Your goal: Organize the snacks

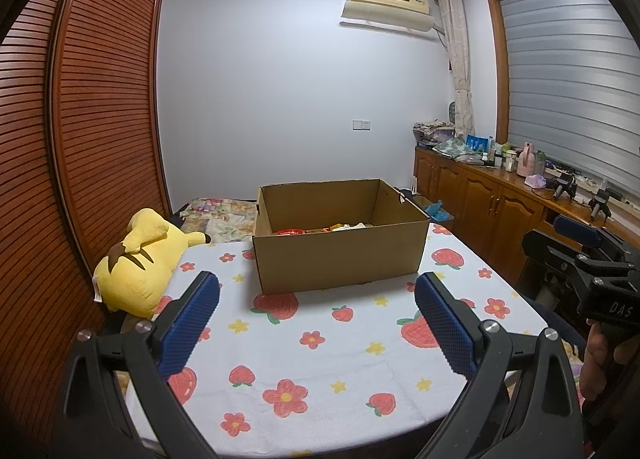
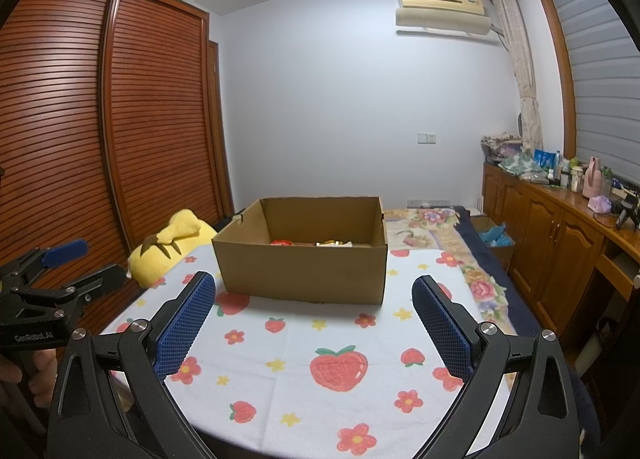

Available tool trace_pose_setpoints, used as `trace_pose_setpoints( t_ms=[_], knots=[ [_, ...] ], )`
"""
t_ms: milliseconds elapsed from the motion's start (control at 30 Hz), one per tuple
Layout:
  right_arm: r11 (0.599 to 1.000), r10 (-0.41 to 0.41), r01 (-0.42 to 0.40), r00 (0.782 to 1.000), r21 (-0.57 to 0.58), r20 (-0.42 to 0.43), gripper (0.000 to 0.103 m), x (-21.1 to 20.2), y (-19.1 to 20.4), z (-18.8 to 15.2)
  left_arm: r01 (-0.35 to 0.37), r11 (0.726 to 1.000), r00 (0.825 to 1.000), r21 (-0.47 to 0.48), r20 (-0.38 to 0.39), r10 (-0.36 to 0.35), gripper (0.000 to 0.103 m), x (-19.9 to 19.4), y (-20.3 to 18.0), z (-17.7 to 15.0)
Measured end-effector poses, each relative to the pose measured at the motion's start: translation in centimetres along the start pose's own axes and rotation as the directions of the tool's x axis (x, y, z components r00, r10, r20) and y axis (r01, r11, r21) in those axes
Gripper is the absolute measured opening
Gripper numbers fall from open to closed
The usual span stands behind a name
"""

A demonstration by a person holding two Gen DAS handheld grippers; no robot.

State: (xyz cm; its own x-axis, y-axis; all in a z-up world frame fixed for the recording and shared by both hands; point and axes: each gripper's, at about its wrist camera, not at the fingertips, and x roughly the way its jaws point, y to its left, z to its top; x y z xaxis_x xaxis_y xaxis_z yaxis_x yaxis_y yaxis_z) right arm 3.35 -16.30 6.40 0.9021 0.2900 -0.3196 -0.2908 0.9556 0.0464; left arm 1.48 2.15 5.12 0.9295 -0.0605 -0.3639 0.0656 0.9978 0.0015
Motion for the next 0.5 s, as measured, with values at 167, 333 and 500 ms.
trace_pose_setpoints(
  t_ms=[167, 333, 500],
  knots=[
    [1.0, -0.001, 0.001, 1.0, 0.001, 0.0, 0.101, 0.0, -0.02, -0.01, -0.001, 1.0, 1.0, -0.001, 0.0, 0.001, 0.099, -0.03, 0.0, -0.04],
    [1.0, -0.002, 0.002, 1.0, 0.0, 0.0, 0.101, -0.03, -0.06, 0.01, -0.002, 1.0, 1.0, -0.003, -0.001, 0.002, 0.099, 0.01, 0.09, -0.15],
    [1.0, 0.0, 0.0, 1.0, 0.0, 0.0, 0.101, -0.03, -0.07, 0.0, -0.002, 1.0, 1.0, -0.004, -0.004, 0.002, 0.1, 0.03, 0.1, -0.21]
  ],
)
